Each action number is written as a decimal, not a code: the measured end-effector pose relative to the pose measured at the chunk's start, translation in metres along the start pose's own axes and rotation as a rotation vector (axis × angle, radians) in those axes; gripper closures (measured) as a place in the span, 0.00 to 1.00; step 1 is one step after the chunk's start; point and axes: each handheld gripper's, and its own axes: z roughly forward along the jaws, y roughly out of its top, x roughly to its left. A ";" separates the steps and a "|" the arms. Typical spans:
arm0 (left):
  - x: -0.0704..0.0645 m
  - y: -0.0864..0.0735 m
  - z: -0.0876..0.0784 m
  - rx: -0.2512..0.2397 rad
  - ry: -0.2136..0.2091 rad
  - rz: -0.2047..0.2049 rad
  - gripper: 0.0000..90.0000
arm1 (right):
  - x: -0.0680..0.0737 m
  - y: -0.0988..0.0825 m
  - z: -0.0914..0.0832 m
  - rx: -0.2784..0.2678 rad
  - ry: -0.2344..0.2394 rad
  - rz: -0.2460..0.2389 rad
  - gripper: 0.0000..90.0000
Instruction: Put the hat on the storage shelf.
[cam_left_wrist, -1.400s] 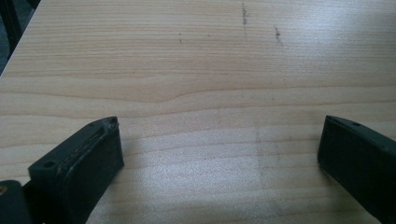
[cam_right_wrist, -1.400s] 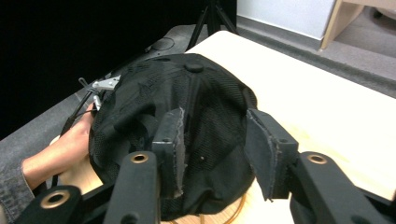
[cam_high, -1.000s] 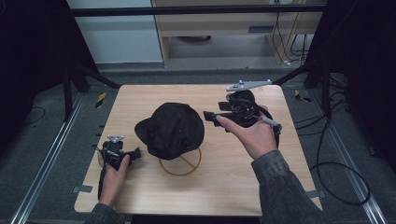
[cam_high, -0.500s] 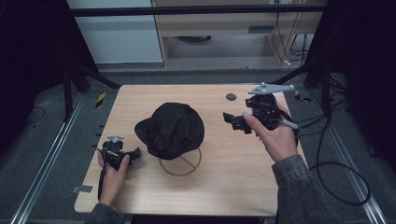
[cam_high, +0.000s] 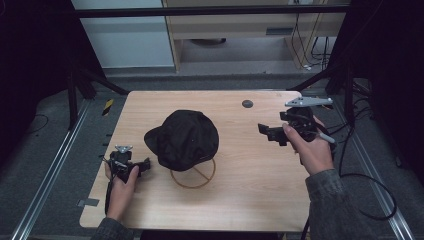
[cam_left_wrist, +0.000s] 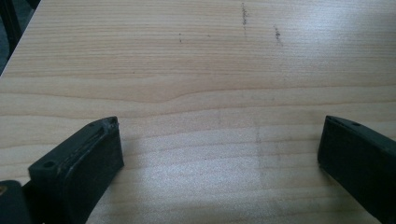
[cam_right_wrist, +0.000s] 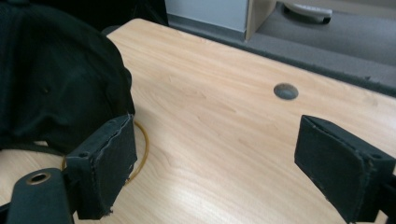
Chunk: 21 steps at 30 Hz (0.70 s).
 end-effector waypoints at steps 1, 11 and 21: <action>0.000 0.000 0.000 -0.001 -0.001 0.000 0.00 | -0.004 -0.011 0.002 0.000 -0.004 0.004 0.14; 0.001 0.001 0.001 0.000 -0.006 0.006 0.00 | -0.018 -0.064 0.020 0.037 -0.067 0.006 0.11; 0.001 0.001 0.001 0.000 -0.006 0.006 0.00 | -0.037 -0.127 0.044 0.106 -0.113 0.084 0.13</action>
